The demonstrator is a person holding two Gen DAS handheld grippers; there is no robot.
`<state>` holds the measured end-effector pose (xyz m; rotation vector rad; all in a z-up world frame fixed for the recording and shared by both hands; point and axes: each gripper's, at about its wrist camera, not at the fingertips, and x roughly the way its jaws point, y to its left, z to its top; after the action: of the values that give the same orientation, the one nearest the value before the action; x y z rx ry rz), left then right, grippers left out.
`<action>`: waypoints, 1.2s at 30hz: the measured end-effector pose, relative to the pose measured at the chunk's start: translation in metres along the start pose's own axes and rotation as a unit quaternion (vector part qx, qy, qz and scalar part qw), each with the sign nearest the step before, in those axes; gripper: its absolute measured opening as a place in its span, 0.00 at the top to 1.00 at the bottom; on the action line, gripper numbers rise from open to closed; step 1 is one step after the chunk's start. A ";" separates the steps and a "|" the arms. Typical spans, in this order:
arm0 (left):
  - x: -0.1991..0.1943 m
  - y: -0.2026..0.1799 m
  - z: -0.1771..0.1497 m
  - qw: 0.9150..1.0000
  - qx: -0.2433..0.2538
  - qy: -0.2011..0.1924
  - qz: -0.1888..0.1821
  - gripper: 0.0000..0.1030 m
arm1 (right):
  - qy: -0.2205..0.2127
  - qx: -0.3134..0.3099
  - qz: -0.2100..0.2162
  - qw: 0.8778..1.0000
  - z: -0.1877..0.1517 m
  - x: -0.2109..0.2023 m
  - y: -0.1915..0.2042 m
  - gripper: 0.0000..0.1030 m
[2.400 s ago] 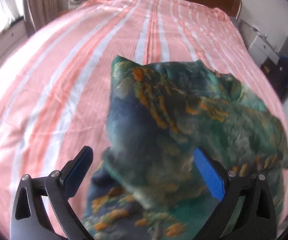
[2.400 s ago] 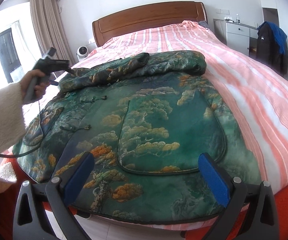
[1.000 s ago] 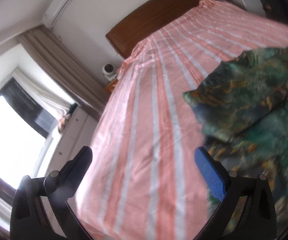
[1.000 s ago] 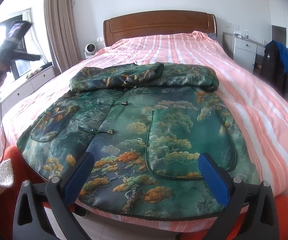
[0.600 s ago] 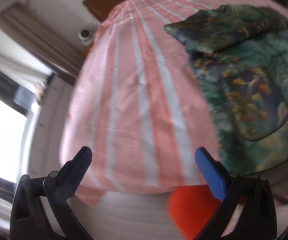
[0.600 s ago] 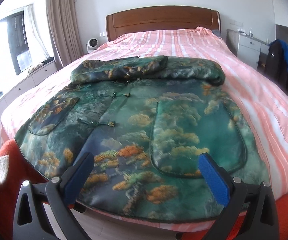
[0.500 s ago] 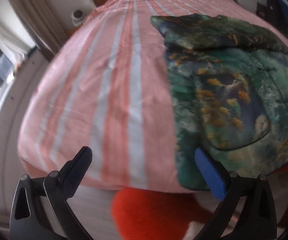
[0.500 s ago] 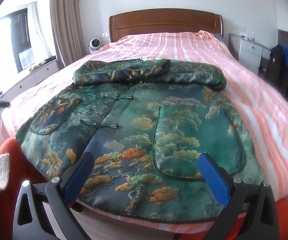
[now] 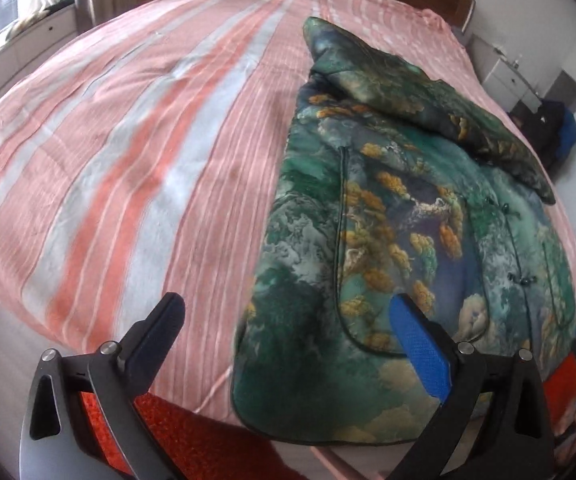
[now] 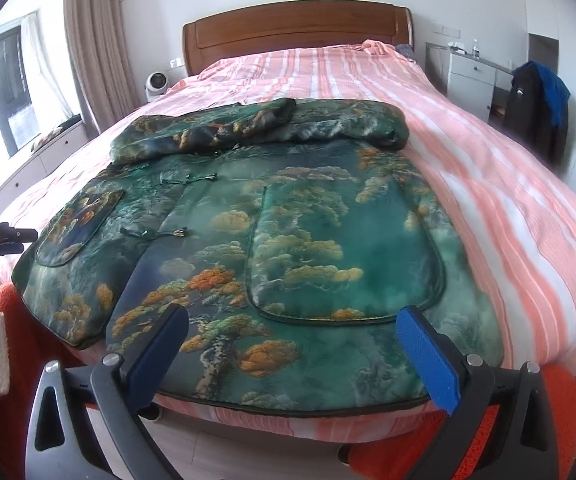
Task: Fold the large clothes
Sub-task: 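Lower both grippers to the jacket hem and close on it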
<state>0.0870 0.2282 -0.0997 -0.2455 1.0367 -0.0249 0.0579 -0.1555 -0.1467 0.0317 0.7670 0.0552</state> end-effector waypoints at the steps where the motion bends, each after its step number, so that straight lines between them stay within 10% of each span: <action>1: 0.001 0.001 -0.001 1.000 -0.002 0.002 0.000 0.01 | 0.000 -0.005 0.004 1.000 0.000 0.001 0.003 0.01; 13: 0.010 -0.011 -0.008 1.000 0.017 0.021 -0.007 0.01 | 0.004 -0.004 0.021 1.000 0.002 0.002 0.002 0.01; 18: 0.026 -0.009 -0.010 0.997 0.025 0.066 -0.024 0.01 | -0.004 0.080 0.009 0.997 0.025 -0.011 -0.072 0.01; 21: 0.033 -0.008 -0.010 0.996 0.031 0.080 -0.031 0.01 | 0.032 0.135 -0.005 0.990 0.035 -0.007 -0.133 0.01; 27: 0.038 -0.013 -0.008 0.993 0.040 0.106 -0.036 0.01 | 0.190 0.158 0.098 0.964 0.028 0.044 -0.168 0.02; 30: 0.035 -0.023 -0.018 0.989 0.065 0.128 -0.047 0.03 | 0.240 0.132 0.126 0.954 0.020 0.060 -0.156 0.28; 34: 0.030 -0.036 -0.028 0.987 0.107 0.123 -0.008 0.45 | 0.256 0.122 0.142 0.948 0.017 0.062 -0.148 0.82; 36: 0.023 -0.034 -0.024 0.988 0.093 0.120 -0.011 0.80 | 0.253 0.123 0.142 0.949 0.022 0.060 -0.147 0.85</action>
<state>0.0818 0.1877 -0.1235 -0.0839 1.2637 -0.1747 0.1216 -0.2982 -0.1798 0.3780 1.2771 0.2493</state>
